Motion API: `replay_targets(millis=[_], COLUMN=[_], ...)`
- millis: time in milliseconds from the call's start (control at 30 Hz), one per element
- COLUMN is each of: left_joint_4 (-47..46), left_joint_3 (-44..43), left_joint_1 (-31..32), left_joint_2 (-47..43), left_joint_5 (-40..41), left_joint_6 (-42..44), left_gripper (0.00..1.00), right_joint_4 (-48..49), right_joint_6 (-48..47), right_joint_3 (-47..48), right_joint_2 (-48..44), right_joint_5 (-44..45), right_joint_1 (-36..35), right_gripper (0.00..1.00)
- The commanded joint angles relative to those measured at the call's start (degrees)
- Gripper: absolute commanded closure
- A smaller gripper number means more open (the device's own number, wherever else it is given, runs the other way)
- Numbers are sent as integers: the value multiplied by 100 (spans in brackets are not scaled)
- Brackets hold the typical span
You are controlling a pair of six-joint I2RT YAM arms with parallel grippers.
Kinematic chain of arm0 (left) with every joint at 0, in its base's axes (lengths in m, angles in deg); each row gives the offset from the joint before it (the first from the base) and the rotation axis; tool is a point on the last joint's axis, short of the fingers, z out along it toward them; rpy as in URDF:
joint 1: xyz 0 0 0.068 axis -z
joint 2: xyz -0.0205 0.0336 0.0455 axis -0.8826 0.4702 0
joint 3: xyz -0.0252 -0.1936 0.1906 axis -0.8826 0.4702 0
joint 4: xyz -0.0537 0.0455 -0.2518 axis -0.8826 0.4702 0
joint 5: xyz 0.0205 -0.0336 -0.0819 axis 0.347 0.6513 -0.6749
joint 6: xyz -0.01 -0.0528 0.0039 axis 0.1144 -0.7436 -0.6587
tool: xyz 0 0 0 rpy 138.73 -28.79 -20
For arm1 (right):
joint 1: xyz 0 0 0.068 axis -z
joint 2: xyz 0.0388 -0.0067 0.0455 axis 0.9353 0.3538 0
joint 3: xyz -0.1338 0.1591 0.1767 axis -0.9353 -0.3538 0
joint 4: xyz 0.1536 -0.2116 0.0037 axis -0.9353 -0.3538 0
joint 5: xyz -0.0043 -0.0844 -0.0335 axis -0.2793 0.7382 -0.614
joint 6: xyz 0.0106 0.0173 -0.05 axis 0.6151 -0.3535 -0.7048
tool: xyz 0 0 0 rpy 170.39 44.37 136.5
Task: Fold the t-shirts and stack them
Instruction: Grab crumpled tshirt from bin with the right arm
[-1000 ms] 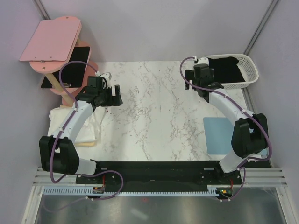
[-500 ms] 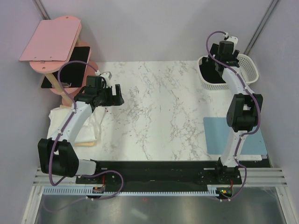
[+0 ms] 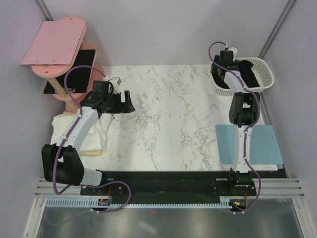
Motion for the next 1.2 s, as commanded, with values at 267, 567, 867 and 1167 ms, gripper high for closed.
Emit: replay_targets(millis=[267, 567, 867, 1167], left_joint_4=[-24, 11, 11, 11], left_joint_3=[-257, -265, -248, -213], left_joint_1=[-10, -10, -10, -10], left_joint_2=[85, 76, -20, -100], left_joint_5=[-227, -218, -253, -236], left_joint_6=[62, 80, 62, 53], left_gripper=[0, 0, 0, 0], right_joint_4=[42, 1430, 1660, 1370], right_joint_6=[291, 405, 379, 370], right_joint_3=[-20, -1962, -2578, -2253], right_joint_2=[200, -1854, -3464, -4063], right_joint_5=[597, 843, 993, 440], right_joint_1=[172, 172, 172, 94], right_gripper=[100, 100, 100, 100])
